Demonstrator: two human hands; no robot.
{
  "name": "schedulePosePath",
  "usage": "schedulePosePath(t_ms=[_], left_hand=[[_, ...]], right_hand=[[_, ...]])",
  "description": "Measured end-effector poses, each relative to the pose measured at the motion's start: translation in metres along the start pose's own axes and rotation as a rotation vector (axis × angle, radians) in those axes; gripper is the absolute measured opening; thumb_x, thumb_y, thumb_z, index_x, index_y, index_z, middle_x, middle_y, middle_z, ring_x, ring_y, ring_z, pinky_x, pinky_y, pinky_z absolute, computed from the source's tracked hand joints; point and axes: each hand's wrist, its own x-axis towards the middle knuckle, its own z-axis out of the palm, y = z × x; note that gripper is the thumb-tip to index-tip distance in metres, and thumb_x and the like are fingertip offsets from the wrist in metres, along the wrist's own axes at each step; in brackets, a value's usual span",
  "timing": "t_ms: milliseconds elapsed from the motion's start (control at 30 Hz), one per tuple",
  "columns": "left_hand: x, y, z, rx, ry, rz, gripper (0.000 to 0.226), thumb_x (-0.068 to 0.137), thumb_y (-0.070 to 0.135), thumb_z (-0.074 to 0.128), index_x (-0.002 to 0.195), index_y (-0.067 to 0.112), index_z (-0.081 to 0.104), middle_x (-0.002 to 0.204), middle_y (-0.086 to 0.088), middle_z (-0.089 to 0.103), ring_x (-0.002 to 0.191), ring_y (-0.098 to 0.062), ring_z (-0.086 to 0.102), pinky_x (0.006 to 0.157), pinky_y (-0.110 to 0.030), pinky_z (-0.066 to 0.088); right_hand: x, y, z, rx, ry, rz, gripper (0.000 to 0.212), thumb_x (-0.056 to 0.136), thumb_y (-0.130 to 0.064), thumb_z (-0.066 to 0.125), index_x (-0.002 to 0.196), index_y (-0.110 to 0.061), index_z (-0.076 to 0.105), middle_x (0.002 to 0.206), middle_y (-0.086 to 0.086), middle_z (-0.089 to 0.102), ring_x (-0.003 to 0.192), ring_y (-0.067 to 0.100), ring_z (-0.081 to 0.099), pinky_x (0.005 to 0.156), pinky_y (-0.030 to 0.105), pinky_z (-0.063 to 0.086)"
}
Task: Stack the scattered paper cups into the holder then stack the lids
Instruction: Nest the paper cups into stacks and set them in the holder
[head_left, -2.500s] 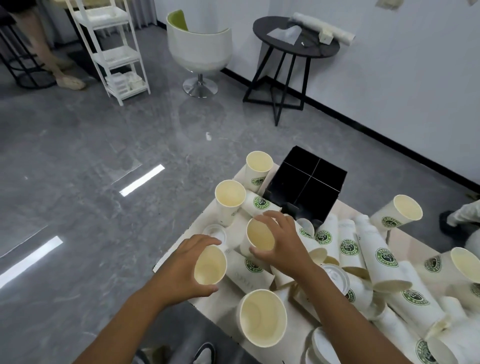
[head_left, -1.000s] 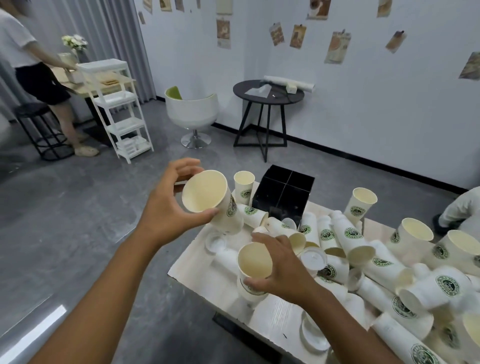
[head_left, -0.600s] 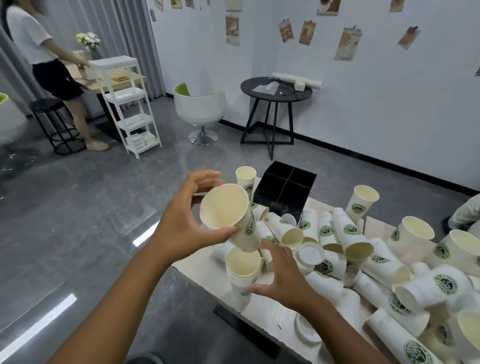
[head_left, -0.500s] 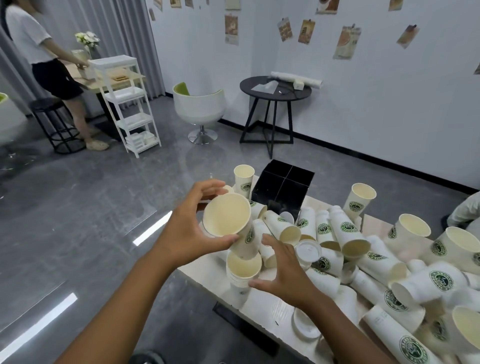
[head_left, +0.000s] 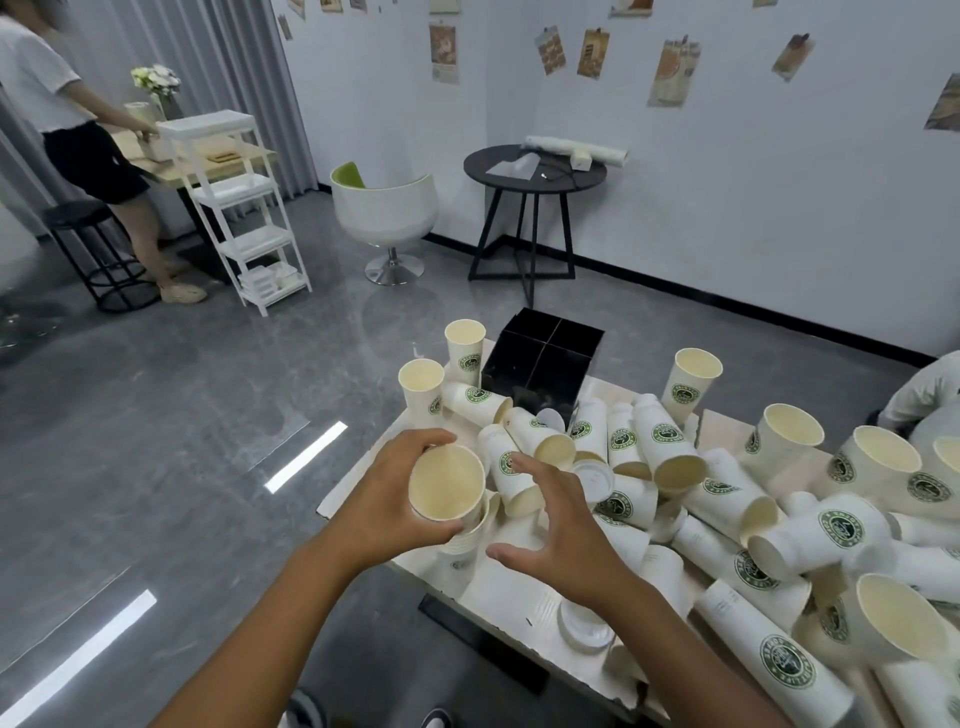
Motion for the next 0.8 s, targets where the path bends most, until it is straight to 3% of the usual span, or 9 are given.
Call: schedulePosePath(t_ms=[67, 233, 400, 567, 800], left_hand=[[-0.002, -0.003, 0.008, 0.035, -0.022, 0.023, 0.084, 0.062, 0.054, 0.089, 0.134, 0.044, 0.047, 0.136, 0.035, 0.045, 0.131, 0.004, 0.043, 0.109, -0.018, 0.036], [-0.005, -0.005, 0.017, 0.079, 0.009, 0.062, 0.080, 0.064, 0.049, 0.093, 0.133, 0.042, 0.052, 0.142, 0.031, 0.048, 0.137, -0.002, 0.043, 0.111, -0.021, 0.032], [-0.007, -0.004, 0.023, 0.102, 0.026, 0.042, 0.066, 0.070, 0.060, 0.085, 0.127, 0.047, 0.055, 0.145, 0.031, 0.045, 0.138, 0.001, 0.040, 0.114, -0.032, 0.036], [-0.004, -0.008, 0.019, 0.096, 0.080, 0.007, 0.053, 0.073, 0.064, 0.076, 0.121, 0.049, 0.059, 0.146, 0.029, 0.045, 0.140, 0.001, 0.036, 0.117, -0.044, 0.035], [0.036, -0.030, 0.002, 0.069, 0.109, 0.014, 0.043, 0.081, 0.046, 0.084, 0.119, 0.045, 0.063, 0.141, 0.025, 0.054, 0.136, -0.006, 0.046, 0.114, -0.040, 0.039]], right_hand=[[-0.003, 0.000, -0.003, -0.039, 0.002, -0.042, 0.092, 0.075, -0.053, 0.080, 0.151, -0.047, 0.029, 0.145, -0.039, 0.028, 0.139, 0.000, 0.025, 0.112, 0.023, 0.030], [-0.006, 0.003, -0.009, -0.132, 0.040, -0.125, 0.085, 0.077, -0.059, 0.073, 0.152, -0.041, 0.037, 0.148, -0.031, 0.033, 0.136, 0.002, 0.030, 0.112, 0.017, 0.026], [-0.008, 0.015, -0.011, -0.223, 0.102, -0.165, 0.078, 0.079, -0.058, 0.071, 0.149, -0.034, 0.046, 0.148, -0.019, 0.043, 0.131, 0.012, 0.040, 0.111, 0.028, 0.037], [-0.012, 0.042, -0.016, -0.224, 0.160, -0.044, 0.075, 0.078, -0.058, 0.069, 0.146, -0.035, 0.047, 0.144, -0.014, 0.044, 0.128, 0.013, 0.040, 0.109, 0.037, 0.041], [0.007, 0.074, -0.016, -0.163, 0.236, 0.168, 0.077, 0.075, -0.064, 0.067, 0.143, -0.035, 0.045, 0.140, -0.013, 0.046, 0.129, 0.015, 0.042, 0.108, 0.044, 0.043]])
